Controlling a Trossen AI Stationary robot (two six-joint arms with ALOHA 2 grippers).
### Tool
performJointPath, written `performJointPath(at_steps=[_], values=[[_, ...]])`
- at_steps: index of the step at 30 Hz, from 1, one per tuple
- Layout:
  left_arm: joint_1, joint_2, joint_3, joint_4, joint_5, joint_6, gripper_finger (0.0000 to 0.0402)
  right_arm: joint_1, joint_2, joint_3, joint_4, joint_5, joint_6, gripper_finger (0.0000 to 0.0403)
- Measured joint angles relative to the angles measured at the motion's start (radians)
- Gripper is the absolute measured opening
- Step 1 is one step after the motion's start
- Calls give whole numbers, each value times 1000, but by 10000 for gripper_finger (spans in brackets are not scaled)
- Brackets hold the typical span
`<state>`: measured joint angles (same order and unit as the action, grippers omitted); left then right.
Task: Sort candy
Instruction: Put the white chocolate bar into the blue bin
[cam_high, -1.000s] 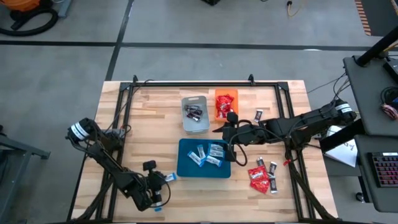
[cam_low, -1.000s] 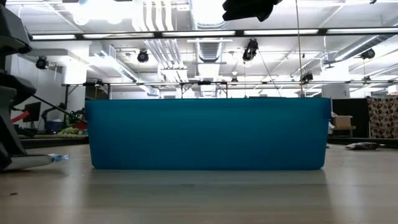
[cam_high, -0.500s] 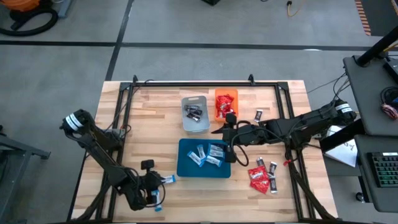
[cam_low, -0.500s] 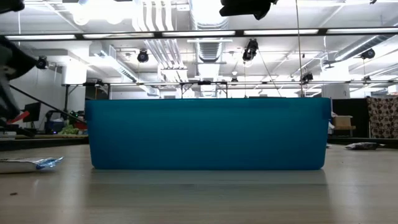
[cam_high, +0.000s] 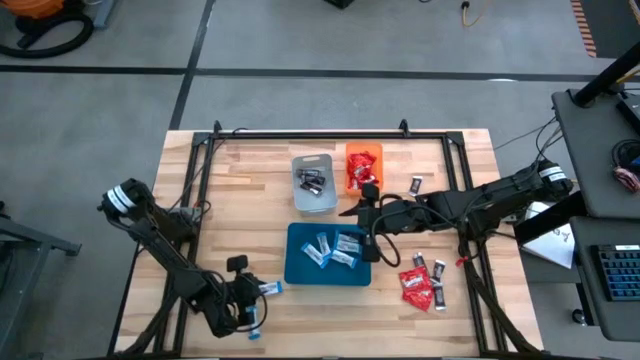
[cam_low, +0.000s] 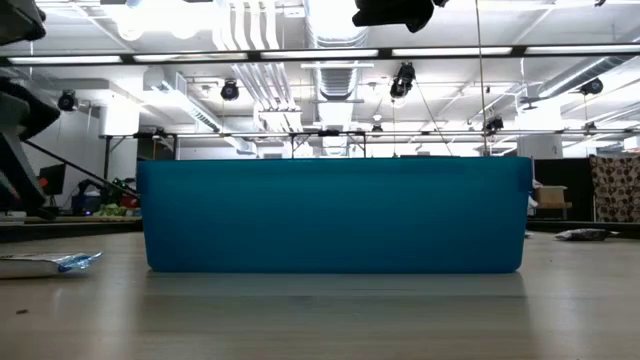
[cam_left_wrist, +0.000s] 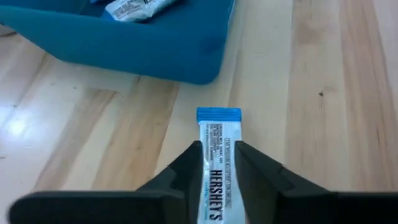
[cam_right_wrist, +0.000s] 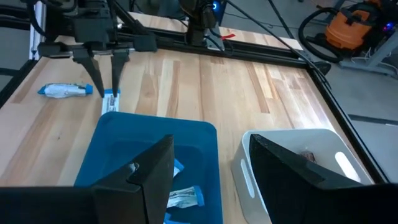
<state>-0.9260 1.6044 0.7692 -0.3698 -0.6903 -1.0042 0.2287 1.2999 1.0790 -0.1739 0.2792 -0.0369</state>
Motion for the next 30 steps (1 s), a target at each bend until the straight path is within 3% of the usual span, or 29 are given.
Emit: performJointPath(at_steps=[8, 15, 21, 30], values=[[-2, 87, 0, 53, 1, -15, 164, 0, 0, 0, -1, -2, -13, 199], [-2, 135, 0, 61, 20, -31, 177, 0, 0, -2, -1, 0, -15, 199], [-4, 167, 4, 78, 9, -38, 138, 0, 0, -3, -1, 0, -16, 199], [-2, 176, 5, 74, -11, -24, 12, 0, 0, -3, -1, 0, -16, 199]])
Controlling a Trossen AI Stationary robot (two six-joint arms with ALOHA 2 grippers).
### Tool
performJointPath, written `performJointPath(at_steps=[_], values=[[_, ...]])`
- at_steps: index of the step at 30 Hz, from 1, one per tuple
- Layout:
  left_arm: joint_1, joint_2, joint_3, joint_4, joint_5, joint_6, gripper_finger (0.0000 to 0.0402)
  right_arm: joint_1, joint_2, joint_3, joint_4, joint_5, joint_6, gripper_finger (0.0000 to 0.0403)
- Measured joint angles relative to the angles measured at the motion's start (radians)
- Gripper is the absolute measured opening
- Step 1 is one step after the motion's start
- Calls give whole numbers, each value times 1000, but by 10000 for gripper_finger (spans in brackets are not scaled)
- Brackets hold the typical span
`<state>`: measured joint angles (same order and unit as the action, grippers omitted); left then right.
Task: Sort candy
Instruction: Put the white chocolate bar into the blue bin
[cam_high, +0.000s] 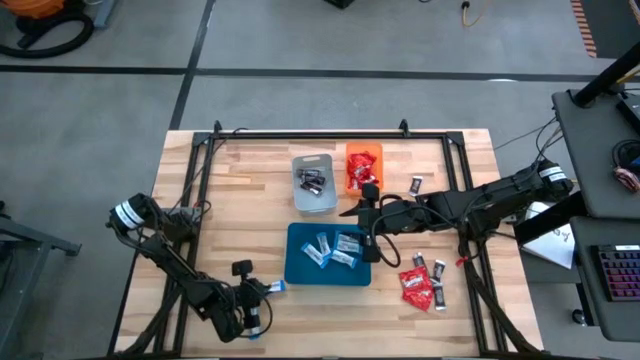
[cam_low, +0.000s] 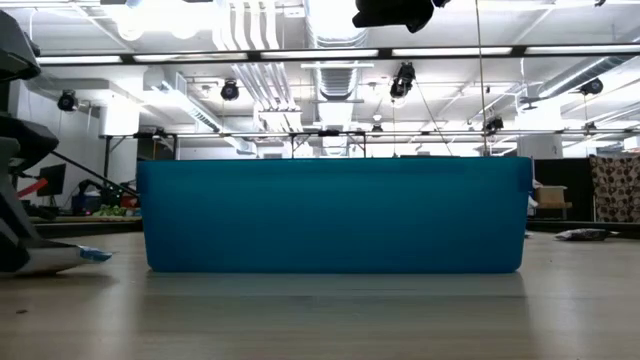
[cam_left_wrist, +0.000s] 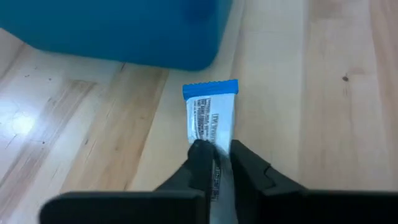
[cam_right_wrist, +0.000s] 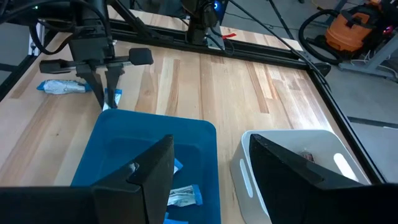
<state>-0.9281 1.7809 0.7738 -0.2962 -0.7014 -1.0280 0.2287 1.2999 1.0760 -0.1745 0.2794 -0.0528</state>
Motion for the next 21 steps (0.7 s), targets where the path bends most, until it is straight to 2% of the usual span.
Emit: performJointPath(at_steps=[21], values=[[-11, -47, -6, -13, 19, 20, 3, 0, 0, -1, 0, 0, -4, 199]])
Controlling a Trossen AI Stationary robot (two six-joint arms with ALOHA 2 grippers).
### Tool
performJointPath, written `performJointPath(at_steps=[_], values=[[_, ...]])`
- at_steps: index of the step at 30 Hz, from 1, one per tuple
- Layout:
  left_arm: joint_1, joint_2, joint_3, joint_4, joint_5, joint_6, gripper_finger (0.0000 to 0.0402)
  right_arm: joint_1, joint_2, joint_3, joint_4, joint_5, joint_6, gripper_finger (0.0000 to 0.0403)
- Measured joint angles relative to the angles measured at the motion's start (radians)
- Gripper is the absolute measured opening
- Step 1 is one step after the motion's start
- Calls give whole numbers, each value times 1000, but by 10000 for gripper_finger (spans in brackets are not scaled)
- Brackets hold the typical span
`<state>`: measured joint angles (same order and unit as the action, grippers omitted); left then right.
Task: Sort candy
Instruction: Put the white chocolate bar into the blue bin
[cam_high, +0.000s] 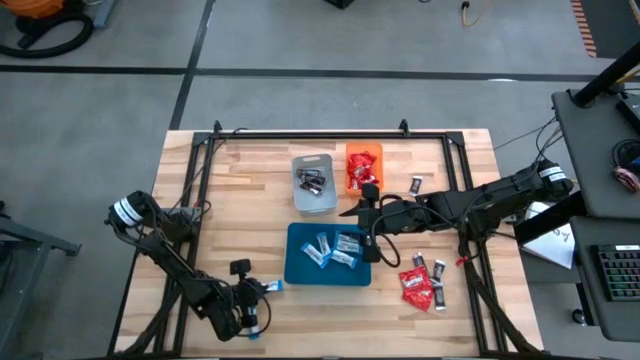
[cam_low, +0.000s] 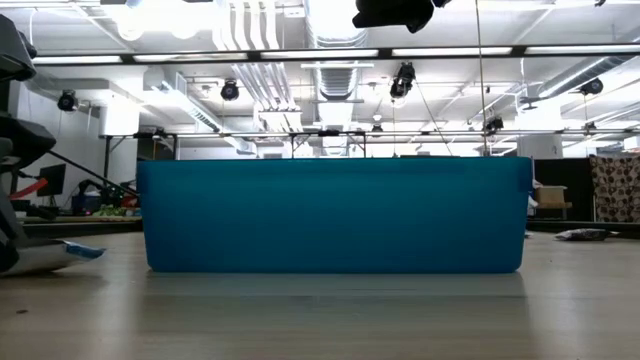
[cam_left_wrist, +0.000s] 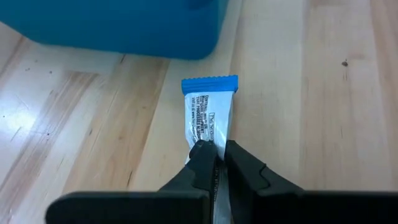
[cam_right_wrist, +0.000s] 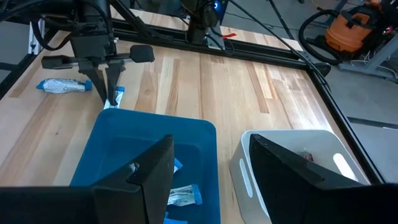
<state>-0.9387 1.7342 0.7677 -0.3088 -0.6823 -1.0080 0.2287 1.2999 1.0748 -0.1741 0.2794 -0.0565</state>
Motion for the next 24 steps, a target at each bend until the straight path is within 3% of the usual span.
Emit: performJointPath(at_steps=[18, 24], values=[[-16, -235, 0, -86, -10, 42, 1, 0, 0, 0, 0, 0, 0, 199], [-17, -323, 0, -88, -75, 119, 1, 0, 0, 0, 0, -4, -8, 199]])
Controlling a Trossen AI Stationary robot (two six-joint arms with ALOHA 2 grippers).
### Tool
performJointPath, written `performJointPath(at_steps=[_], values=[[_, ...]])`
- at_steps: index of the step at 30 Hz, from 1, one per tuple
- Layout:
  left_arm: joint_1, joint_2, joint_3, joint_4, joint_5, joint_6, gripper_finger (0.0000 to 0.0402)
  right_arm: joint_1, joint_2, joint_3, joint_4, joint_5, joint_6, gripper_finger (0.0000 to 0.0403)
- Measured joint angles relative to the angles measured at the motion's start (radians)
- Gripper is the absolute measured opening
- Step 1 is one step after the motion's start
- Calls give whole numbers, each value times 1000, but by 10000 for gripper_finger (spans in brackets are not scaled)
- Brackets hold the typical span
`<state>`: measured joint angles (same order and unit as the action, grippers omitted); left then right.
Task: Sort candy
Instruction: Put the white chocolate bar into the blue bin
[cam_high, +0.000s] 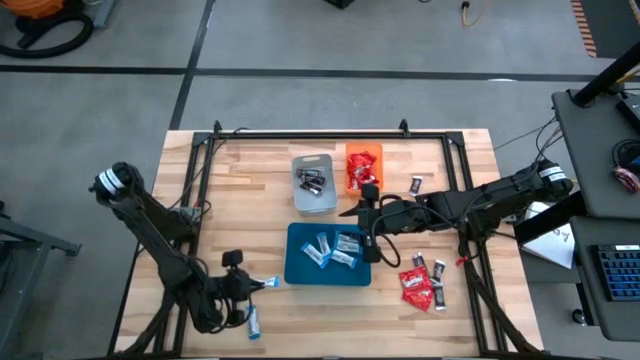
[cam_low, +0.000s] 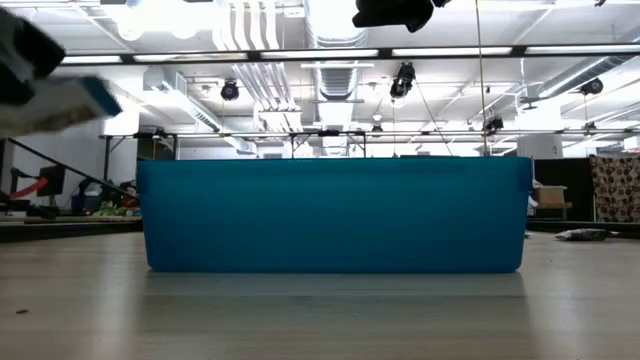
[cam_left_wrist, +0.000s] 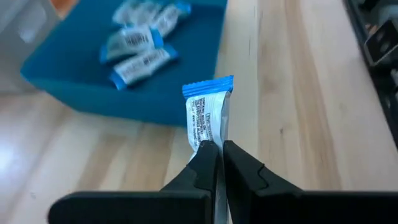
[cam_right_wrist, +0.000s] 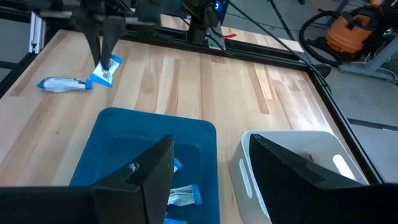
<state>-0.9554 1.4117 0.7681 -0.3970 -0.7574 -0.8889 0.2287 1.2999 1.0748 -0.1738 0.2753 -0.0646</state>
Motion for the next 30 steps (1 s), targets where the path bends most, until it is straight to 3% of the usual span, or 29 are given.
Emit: performJointPath(at_steps=[4, 9, 17, 23, 30], values=[[0, -51, 0, 35, -77, 93, 1, 0, 0, -8, 28, -69, -20, 199], [26, -91, 1, 165, -169, 320, 1, 0, 0, -79, 213, -207, -100, 199], [169, -83, 2, 466, -176, 729, 0, 0, 6, -189, 516, -310, -230, 199], [284, -41, 2, 703, -53, 1010, 0, 1, 87, -223, 751, -404, -326, 199], [386, -9, 2, 821, 123, 1082, 0, 0, 204, -174, 814, -425, -364, 199]])
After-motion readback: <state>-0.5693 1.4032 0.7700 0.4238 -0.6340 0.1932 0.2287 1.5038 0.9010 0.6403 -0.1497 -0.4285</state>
